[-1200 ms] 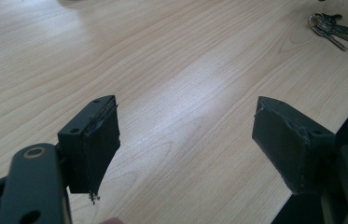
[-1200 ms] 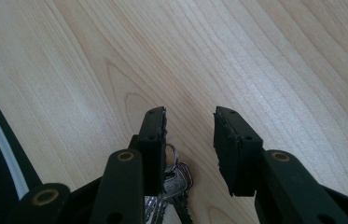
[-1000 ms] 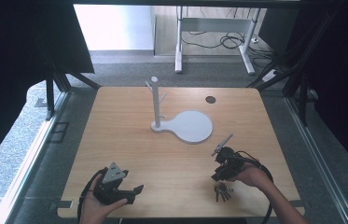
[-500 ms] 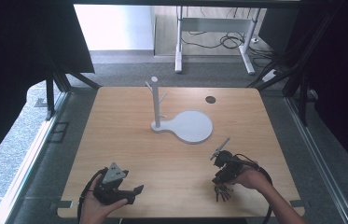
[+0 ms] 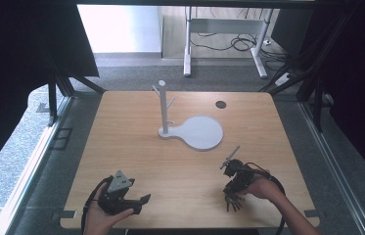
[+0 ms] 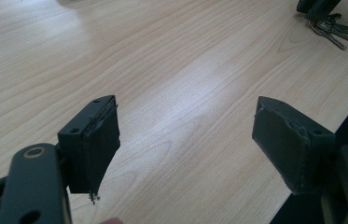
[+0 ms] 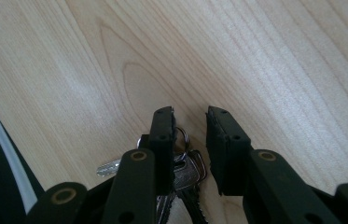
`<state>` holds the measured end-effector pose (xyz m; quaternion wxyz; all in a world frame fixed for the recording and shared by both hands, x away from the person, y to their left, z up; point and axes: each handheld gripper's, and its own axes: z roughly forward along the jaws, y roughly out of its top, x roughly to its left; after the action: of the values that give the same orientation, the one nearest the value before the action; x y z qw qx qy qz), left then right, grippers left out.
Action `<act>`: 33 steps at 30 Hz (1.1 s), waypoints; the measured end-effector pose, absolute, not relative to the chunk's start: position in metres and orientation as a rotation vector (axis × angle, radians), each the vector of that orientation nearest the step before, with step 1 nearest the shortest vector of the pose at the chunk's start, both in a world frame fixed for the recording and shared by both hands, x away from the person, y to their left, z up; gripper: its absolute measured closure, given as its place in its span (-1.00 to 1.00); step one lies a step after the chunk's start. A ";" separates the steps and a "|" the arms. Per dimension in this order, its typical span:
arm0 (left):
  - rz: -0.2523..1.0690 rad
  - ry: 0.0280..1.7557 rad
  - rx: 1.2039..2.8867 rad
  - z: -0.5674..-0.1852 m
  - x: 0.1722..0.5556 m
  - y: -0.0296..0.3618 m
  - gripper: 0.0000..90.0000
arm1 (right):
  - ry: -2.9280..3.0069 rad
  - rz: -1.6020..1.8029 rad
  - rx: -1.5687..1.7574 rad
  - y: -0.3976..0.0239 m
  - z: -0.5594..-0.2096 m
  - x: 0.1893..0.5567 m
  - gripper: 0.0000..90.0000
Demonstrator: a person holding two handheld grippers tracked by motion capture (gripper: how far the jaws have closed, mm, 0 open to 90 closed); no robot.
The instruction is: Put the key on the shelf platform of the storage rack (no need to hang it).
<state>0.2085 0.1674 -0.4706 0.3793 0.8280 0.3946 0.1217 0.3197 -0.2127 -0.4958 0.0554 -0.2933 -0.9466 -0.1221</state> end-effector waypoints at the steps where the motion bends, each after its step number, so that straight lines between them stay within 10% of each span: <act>1: 0.311 1.008 2.115 -0.471 0.209 0.167 -0.48 | -2.868 -0.363 -0.891 -0.213 -0.496 0.320 0.65; 33: 0.317 1.012 2.106 -0.470 0.208 0.169 -0.48 | -2.841 -0.376 -0.934 -0.220 -0.478 0.319 0.98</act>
<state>0.2081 0.1686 -0.4697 0.3819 0.8255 0.3966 0.1241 0.3190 -0.2204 -0.4778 0.0635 -0.3092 -0.9407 -0.1245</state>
